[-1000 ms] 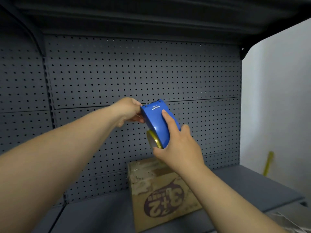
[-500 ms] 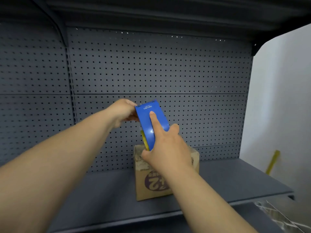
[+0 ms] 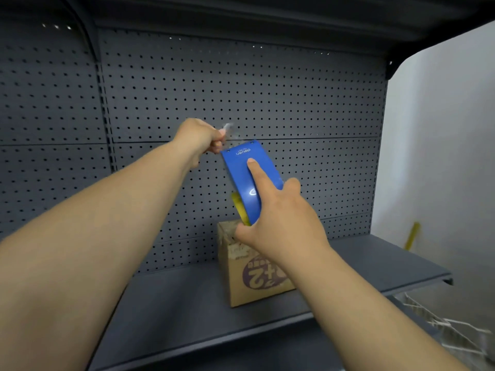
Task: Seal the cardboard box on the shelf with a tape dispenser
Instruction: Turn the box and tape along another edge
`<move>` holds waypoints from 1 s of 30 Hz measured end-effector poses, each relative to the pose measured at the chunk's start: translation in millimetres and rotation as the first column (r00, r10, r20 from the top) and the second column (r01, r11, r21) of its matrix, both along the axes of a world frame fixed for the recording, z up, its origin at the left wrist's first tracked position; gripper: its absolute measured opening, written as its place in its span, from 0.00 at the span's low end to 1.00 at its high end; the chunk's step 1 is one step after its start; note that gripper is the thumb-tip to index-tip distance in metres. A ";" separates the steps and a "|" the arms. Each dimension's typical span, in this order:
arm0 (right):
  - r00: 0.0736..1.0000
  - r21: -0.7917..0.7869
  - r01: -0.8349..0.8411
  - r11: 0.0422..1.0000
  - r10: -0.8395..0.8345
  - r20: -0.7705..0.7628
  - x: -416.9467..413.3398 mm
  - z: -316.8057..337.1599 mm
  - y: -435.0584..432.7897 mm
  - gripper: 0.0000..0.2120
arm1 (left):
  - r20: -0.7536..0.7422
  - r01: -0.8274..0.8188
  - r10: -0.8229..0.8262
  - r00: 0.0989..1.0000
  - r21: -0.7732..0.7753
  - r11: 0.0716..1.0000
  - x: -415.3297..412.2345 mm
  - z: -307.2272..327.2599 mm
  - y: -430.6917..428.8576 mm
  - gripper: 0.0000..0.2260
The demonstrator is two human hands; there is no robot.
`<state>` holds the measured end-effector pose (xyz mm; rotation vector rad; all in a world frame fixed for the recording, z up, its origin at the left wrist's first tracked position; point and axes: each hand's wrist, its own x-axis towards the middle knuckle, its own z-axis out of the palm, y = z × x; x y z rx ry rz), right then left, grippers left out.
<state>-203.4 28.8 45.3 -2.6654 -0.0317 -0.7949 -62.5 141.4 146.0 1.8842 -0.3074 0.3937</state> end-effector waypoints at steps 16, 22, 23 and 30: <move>0.937 -0.122 0.256 0.959 -0.277 -0.214 53.7 -23.9 57.1 0.45 | -0.279 0.291 -0.263 0.924 0.061 0.955 120.1 -59.8 39.3 0.11; 0.882 -0.186 0.265 0.946 -0.316 -0.350 68.9 -31.0 53.8 0.46 | -0.368 0.405 -0.357 0.859 0.062 0.912 154.2 -110.3 35.7 0.05; 0.871 -0.200 0.263 0.944 -0.321 -0.371 71.7 -30.6 52.7 0.46 | -0.371 0.413 -0.366 0.853 0.053 0.909 158.8 -117.3 34.8 0.05; 0.802 -0.240 0.247 0.939 -0.337 -0.492 89.8 -27.0 54.3 0.46 | -0.408 0.396 -0.345 0.846 0.045 0.917 175.9 -158.9 30.9 0.10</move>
